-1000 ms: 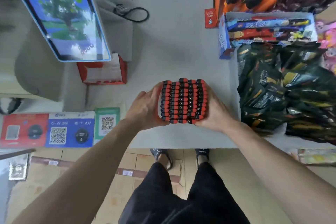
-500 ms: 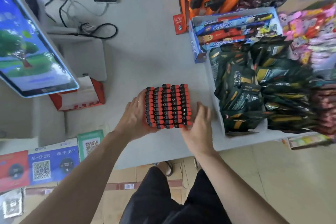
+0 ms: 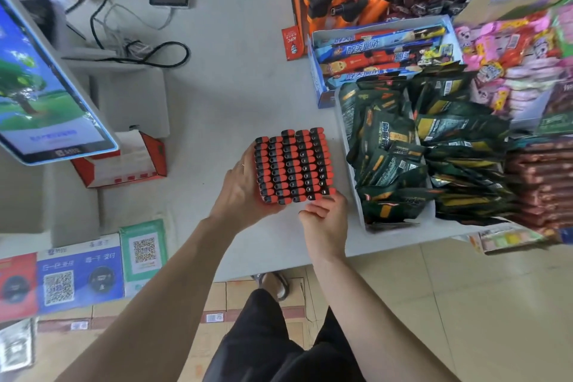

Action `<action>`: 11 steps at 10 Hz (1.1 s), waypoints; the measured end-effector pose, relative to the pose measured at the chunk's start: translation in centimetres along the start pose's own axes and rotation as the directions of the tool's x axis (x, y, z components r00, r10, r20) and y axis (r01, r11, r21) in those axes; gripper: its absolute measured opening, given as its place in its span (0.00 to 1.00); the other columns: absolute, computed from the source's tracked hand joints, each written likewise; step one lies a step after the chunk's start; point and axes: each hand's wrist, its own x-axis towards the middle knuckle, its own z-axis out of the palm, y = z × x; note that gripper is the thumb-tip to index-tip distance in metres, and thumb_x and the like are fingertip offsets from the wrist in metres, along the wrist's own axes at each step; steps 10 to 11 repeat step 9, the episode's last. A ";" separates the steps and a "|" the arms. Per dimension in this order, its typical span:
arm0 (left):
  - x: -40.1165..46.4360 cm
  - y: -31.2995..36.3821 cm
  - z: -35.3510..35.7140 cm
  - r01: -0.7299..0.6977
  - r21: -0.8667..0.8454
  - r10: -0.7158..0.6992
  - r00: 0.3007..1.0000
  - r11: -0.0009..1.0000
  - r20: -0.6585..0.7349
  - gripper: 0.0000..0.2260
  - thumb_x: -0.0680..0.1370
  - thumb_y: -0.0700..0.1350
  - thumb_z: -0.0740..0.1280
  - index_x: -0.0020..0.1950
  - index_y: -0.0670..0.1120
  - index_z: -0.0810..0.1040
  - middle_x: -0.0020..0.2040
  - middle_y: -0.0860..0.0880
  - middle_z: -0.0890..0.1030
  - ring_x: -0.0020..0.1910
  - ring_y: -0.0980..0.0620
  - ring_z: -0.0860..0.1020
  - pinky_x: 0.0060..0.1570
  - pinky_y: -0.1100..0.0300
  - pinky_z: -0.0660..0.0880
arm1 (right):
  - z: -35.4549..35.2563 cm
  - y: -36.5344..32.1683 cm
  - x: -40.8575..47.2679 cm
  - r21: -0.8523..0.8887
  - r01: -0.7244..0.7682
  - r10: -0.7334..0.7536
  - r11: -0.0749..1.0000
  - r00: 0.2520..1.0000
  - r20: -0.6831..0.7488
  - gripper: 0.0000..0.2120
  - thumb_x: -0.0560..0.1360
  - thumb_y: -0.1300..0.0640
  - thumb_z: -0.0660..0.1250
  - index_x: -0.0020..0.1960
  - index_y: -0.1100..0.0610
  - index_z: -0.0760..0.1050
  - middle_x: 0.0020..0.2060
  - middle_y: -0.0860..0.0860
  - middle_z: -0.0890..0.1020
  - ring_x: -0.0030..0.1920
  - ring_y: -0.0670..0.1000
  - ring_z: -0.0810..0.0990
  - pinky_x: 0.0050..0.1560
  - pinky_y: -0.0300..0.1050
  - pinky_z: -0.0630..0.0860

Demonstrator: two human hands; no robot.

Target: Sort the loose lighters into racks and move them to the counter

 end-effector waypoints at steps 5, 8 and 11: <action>1.5 1.9 1.9 0.131 0.039 -0.133 0.991 0.991 0.031 0.52 0.63 0.66 0.77 0.79 0.48 0.60 0.67 0.51 0.73 0.62 0.49 0.78 0.58 0.43 0.80 | -0.9 -0.7 -0.2 0.053 -0.070 0.064 0.996 0.993 0.102 0.39 0.72 0.73 0.71 0.77 0.50 0.61 0.58 0.49 0.77 0.57 0.48 0.81 0.67 0.50 0.77; 1.5 2.3 1.9 0.173 0.085 -0.177 0.983 0.981 0.043 0.54 0.63 0.56 0.82 0.81 0.50 0.56 0.66 0.51 0.72 0.61 0.45 0.76 0.60 0.42 0.76 | -1.0 -1.2 0.0 0.049 -0.100 0.093 0.994 0.989 0.119 0.41 0.73 0.73 0.69 0.78 0.47 0.60 0.57 0.48 0.78 0.55 0.48 0.81 0.64 0.51 0.79; 1.2 1.7 2.0 0.223 0.014 -0.223 0.971 0.975 0.090 0.61 0.60 0.48 0.85 0.83 0.48 0.50 0.72 0.50 0.70 0.65 0.44 0.75 0.65 0.41 0.74 | -2.0 -1.4 -0.6 -0.067 -0.169 0.179 0.983 0.965 0.190 0.42 0.76 0.68 0.70 0.82 0.51 0.53 0.58 0.48 0.78 0.53 0.45 0.80 0.53 0.41 0.78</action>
